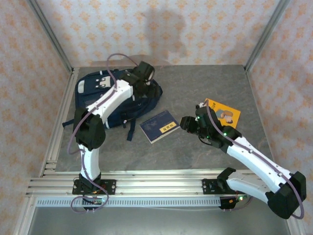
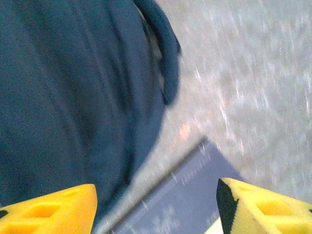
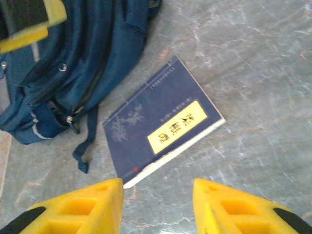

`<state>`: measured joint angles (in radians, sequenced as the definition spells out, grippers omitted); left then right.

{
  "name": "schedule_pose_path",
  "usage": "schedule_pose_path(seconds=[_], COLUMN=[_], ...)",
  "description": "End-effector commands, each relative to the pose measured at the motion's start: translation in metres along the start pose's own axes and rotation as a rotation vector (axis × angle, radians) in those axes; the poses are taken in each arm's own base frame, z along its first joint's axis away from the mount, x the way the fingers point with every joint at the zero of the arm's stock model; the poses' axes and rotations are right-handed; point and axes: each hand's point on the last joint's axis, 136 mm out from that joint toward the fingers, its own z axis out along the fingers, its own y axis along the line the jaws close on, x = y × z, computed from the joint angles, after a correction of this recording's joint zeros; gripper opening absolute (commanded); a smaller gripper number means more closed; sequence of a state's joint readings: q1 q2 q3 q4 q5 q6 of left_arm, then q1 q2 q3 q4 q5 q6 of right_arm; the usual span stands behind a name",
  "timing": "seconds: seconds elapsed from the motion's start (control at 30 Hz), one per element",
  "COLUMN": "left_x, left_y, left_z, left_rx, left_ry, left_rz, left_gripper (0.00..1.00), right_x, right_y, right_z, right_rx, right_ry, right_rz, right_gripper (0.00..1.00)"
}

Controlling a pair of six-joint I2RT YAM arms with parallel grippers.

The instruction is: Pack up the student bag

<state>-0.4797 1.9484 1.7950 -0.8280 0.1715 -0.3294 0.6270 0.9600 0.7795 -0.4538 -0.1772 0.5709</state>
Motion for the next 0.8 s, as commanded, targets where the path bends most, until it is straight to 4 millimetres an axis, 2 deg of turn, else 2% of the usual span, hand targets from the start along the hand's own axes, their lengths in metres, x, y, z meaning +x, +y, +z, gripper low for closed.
schedule_pose_path(seconds=[0.0,0.13,0.2,0.3,0.4,0.6,0.67,0.77], left_x=[0.029,0.068,0.090,0.118,0.144,0.193,0.206,0.217], left_y=[-0.018,-0.025,-0.023,-0.023,-0.032,-0.057,-0.070,-0.104], left_z=[-0.007,0.031,0.054,0.071,0.078,0.090,0.092,0.084], left_rx=[0.056,0.073,0.051,0.056,0.089,0.113,0.139,0.229], left_ry=[0.028,0.117,0.174,0.228,0.264,0.336,0.360,0.401], left_rz=[0.075,0.082,0.091,0.076,0.065,0.082,0.083,0.087], left_gripper=[0.66,0.58,0.57,0.54,0.54,0.53,0.54,0.53], right_x=[0.008,0.013,0.013,0.013,0.016,0.024,0.024,0.022], right_y=[-0.024,-0.023,-0.022,-0.022,-0.026,-0.033,-0.035,-0.039], right_z=[-0.001,0.003,0.002,0.000,0.000,0.004,0.005,0.004], right_rx=[0.084,0.073,0.075,0.081,0.094,0.101,0.108,0.131], right_ry=[-0.001,0.023,0.029,0.032,0.042,0.052,0.051,0.042], right_rz=[0.009,0.028,0.026,0.013,0.014,0.033,0.028,0.015], right_gripper=[0.41,0.33,0.29,0.24,0.19,0.19,0.18,0.18])
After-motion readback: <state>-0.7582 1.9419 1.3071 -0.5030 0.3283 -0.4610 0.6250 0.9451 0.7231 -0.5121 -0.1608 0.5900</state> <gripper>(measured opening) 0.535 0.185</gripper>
